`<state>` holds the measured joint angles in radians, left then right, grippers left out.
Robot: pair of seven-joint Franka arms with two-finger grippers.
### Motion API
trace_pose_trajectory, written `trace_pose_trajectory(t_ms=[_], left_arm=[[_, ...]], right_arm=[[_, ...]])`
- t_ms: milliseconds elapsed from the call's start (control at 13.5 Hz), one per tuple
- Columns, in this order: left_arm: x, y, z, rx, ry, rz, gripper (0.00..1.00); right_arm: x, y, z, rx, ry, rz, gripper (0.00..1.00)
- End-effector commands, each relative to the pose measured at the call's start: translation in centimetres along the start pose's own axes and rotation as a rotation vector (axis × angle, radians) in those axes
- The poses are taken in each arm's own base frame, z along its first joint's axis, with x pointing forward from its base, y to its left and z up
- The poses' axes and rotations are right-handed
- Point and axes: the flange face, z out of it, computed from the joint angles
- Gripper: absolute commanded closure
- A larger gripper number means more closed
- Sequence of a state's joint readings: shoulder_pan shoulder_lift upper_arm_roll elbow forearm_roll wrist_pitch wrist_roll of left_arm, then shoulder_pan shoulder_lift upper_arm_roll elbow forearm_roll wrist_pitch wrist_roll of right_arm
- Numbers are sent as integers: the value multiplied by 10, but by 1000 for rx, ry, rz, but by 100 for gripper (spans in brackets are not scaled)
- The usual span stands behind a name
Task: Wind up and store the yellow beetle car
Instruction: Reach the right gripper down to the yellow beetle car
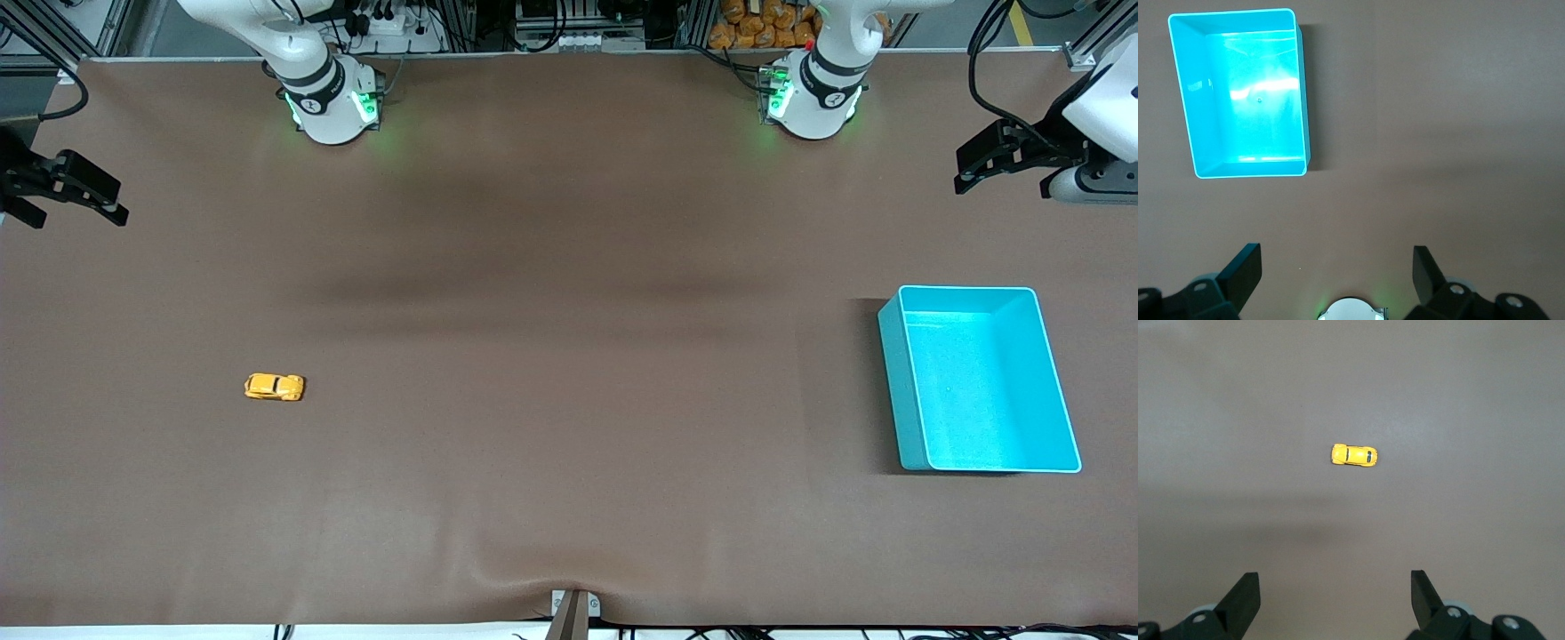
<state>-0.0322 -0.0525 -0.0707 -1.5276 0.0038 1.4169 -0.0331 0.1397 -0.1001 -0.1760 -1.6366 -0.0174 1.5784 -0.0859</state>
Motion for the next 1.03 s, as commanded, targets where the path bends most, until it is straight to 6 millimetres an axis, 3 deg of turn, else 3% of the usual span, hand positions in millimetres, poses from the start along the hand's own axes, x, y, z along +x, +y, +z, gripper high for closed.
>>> trace_pose_trajectory(t_ms=[0, 221, 443, 517, 591, 812, 960], left_arm=[[-1, -3, -6, -14, 7, 14, 0], [1, -5, -5, -10, 7, 10, 0], [1, -4, -4, -7, 6, 9, 0], [2, -4, -3, -7, 4, 9, 0], [2, -4, -3, -7, 6, 9, 0], [5, -5, -4, -8, 24, 8, 0], [5, -4, -5, -6, 29, 11, 0]], right_arm=[[-11, 0, -6, 23, -5, -21, 0], [-9, -2, 2, 25, -31, -41, 0], [6, -17, 54, 26, -109, -191, 0], [12, -19, 78, 22, -118, -250, 0], [15, -32, 112, 13, -124, -343, 0], [15, -44, 218, -96, -49, -637, 0], [23, -42, 271, -113, -42, -805, 0]])
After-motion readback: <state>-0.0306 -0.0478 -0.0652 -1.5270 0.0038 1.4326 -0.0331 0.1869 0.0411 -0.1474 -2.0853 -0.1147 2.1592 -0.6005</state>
